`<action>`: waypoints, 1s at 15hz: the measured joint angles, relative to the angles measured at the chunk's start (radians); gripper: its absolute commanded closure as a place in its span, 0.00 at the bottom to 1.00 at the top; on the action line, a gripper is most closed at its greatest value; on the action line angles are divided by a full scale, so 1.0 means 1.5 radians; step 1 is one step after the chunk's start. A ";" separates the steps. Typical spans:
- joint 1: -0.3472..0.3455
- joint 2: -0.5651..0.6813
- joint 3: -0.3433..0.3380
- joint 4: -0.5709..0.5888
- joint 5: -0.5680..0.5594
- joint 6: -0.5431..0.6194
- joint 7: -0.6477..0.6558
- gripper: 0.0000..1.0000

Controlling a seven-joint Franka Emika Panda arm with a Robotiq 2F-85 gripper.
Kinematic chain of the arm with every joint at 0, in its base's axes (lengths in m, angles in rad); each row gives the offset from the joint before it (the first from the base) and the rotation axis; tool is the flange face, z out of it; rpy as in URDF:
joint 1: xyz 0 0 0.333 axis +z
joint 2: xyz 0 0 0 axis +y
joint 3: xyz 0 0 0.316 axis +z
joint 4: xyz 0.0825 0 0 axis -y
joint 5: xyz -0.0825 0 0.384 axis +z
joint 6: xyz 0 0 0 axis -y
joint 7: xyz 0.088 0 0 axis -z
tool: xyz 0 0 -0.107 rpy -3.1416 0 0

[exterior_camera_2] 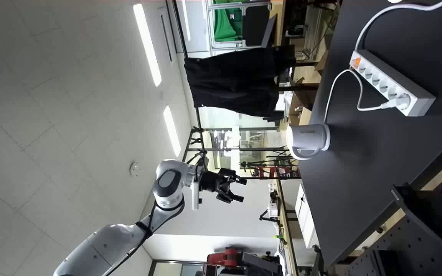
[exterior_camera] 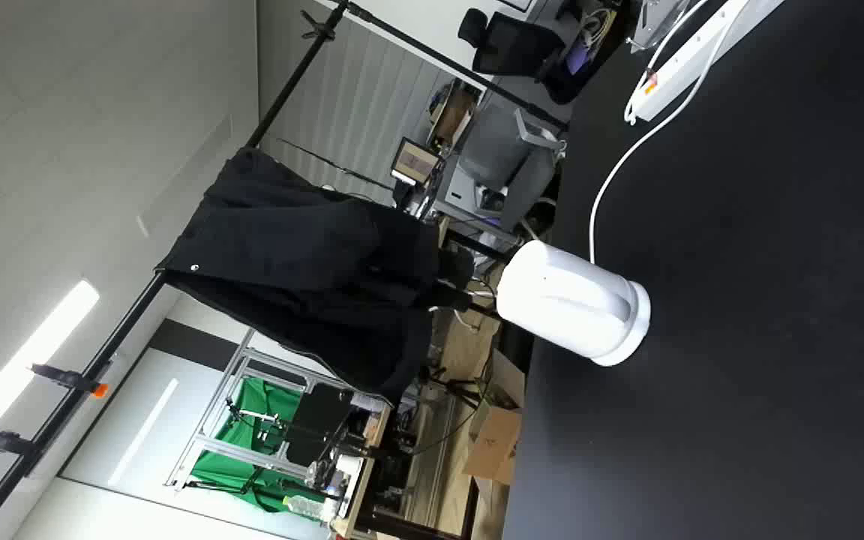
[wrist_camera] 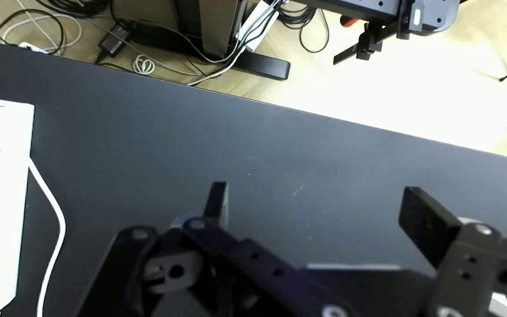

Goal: Press the button on the kettle

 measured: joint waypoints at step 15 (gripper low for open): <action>0.000 0.016 0.000 -0.001 0.000 0.000 -0.008 0.00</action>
